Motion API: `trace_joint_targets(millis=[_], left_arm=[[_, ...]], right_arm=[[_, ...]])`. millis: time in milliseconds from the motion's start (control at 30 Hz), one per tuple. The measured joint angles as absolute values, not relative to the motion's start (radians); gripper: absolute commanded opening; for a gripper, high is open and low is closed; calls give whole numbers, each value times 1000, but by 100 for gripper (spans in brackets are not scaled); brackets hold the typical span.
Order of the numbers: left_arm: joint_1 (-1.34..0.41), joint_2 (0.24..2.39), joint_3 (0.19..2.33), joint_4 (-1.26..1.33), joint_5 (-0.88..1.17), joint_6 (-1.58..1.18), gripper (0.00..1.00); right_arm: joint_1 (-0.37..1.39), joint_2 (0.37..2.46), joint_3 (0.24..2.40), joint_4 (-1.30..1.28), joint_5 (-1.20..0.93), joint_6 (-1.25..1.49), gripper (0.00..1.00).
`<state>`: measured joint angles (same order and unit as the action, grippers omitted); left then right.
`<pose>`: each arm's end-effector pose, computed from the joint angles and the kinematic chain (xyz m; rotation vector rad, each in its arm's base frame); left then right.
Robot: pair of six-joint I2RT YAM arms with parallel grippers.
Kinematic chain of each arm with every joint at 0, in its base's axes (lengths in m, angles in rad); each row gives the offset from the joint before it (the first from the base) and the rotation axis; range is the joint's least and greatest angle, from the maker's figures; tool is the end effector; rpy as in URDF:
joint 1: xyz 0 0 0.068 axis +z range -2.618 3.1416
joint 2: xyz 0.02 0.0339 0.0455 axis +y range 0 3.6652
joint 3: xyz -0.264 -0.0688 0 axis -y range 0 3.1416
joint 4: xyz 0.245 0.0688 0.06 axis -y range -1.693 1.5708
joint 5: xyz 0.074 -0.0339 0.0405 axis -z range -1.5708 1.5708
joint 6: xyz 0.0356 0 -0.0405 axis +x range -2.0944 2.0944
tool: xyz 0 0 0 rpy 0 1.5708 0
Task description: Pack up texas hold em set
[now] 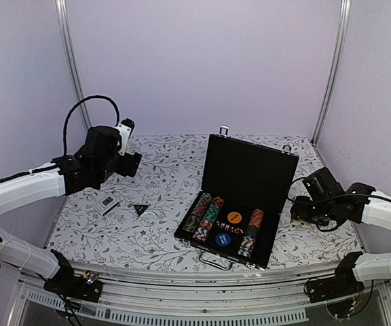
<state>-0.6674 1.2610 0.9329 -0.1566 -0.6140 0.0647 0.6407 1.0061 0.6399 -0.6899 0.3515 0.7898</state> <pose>0.2342 -0.1584 0.2947 0.3467 1.9384 0.2390 0.1531 0.0989 0.2113 0.3060 2.5116 0.0974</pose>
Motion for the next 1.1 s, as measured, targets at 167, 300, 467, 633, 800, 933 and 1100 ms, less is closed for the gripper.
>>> trace_joint_targets(millis=[167,300,467,633,800,933,1100], left_arm=[[-669,1263,933,-156,-614,65,94],[-672,1264,933,-156,-614,65,94],[-677,1273,933,-155,-614,65,94],[-681,1279,933,-155,-614,65,94],[-684,1286,933,-155,-614,65,94],[-688,1296,933,-155,-615,65,94],[-695,1299,933,-155,-619,68,94]], right_arm=[[642,916,641,-688,262,732,52],[655,918,641,-688,172,709,51],[683,922,640,-684,60,698,51],[768,928,613,-640,-22,699,51],[873,1033,639,-594,-70,662,51],[940,1209,784,-598,-73,562,51],[960,1433,995,-608,-38,407,50]])
